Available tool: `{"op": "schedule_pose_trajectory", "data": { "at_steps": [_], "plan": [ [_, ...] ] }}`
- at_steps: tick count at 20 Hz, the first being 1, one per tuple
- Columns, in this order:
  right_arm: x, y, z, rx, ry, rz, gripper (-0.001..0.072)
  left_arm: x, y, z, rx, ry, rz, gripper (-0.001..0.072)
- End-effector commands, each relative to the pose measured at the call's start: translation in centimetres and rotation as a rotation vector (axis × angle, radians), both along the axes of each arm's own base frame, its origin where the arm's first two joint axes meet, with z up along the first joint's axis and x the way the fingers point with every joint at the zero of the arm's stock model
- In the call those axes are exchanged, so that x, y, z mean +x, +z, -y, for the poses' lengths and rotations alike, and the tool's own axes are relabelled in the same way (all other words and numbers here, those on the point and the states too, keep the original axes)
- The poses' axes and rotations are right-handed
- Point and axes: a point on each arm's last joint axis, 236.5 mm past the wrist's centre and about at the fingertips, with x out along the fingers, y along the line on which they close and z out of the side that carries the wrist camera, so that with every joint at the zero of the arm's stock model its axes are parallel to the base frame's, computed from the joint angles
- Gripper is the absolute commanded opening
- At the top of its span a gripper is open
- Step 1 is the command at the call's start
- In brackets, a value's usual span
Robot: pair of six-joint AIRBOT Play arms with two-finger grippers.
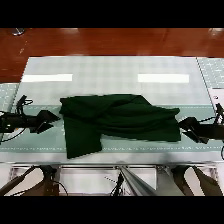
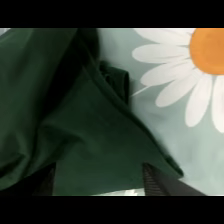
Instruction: Fold the shirts.
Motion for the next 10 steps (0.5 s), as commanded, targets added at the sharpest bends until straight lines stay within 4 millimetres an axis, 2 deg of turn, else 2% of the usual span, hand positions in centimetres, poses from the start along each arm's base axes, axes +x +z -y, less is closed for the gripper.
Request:
{"op": "schedule_pose_trajectory", "data": {
  "at_steps": [1, 6, 10],
  "plan": [
    [0.1, 0.2, -1.2, 0.049, 0.015, 0.038, 0.062, 1.6, -0.4, 0.9, -0.006, 0.0, 0.067, 0.07],
    [0.0, 0.2, -1.4, 0.051, 0.028, 0.037, 0.062, 1.3, -2.1, 4.4, -0.07, -0.133, 0.039, 0.07],
    [-0.1, 0.2, -1.4, 0.052, 0.029, 0.035, 0.0619, 2.0, -2.8, 6.3, -0.078, -0.225, 0.025, 0.0698]
  ]
}}
